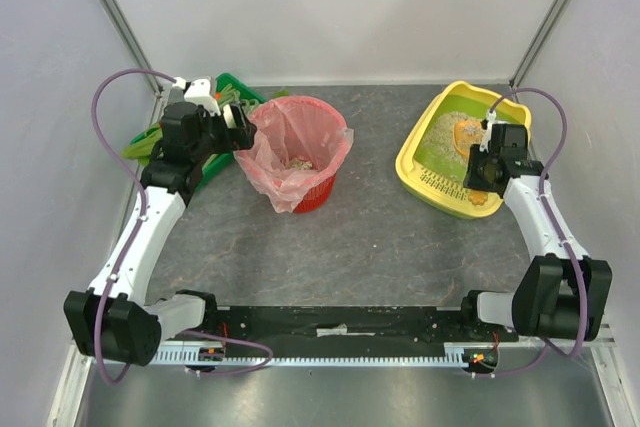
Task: Clean the litter box
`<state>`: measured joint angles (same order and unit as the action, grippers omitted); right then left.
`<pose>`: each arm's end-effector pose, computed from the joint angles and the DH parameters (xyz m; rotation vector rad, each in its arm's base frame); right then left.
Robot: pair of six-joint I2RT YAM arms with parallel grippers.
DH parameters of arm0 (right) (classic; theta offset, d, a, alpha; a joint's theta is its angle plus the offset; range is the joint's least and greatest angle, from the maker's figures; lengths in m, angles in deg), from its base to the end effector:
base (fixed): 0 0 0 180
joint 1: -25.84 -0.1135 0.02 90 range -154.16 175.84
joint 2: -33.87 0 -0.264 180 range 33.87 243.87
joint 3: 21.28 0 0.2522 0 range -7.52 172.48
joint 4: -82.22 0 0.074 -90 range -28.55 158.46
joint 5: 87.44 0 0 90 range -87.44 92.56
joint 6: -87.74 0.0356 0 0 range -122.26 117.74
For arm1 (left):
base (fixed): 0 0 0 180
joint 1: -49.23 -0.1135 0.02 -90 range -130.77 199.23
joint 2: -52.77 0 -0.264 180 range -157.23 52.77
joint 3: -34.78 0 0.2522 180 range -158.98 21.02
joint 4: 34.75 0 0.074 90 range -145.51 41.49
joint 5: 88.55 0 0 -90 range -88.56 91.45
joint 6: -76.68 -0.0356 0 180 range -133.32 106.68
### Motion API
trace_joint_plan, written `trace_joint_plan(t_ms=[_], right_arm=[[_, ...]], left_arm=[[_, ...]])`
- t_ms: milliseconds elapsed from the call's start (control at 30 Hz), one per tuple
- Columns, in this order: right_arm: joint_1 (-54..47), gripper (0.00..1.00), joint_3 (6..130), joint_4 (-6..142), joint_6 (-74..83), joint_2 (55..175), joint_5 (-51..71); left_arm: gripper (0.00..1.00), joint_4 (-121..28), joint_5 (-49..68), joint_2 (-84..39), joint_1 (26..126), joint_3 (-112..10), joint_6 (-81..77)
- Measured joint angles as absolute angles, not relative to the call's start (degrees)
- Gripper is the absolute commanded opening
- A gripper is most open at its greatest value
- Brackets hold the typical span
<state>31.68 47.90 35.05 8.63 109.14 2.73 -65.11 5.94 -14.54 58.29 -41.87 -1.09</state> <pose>0.2678 -0.0273 0.2542 0.3626 2.4744 0.0403 0.2654 -0.0451 0.3587 -0.0014 1.9501 -0.3225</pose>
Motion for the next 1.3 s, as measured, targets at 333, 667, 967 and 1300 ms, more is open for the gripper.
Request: trace_joint_plan(t_ms=[333,667,967,1300], right_arm=[[31.9,0.0,46.76,37.89,9.29,106.67,4.1],[32.58,0.0,47.24,38.83,9.99,109.29,5.81],[30.98,0.0,47.73,38.87,9.22,111.48,6.83],[32.51,0.0,48.97,38.3,8.68,113.36,7.67]], left_arm=[[0.96,-65.15,6.96,-12.51,58.29,-41.15,-0.77],[0.96,-66.42,5.83,-12.49,58.29,-41.15,1.66],[0.96,-66.44,5.28,-13.89,58.29,-41.15,3.58],[0.96,-67.6,3.62,-13.95,58.29,-41.15,5.68]])
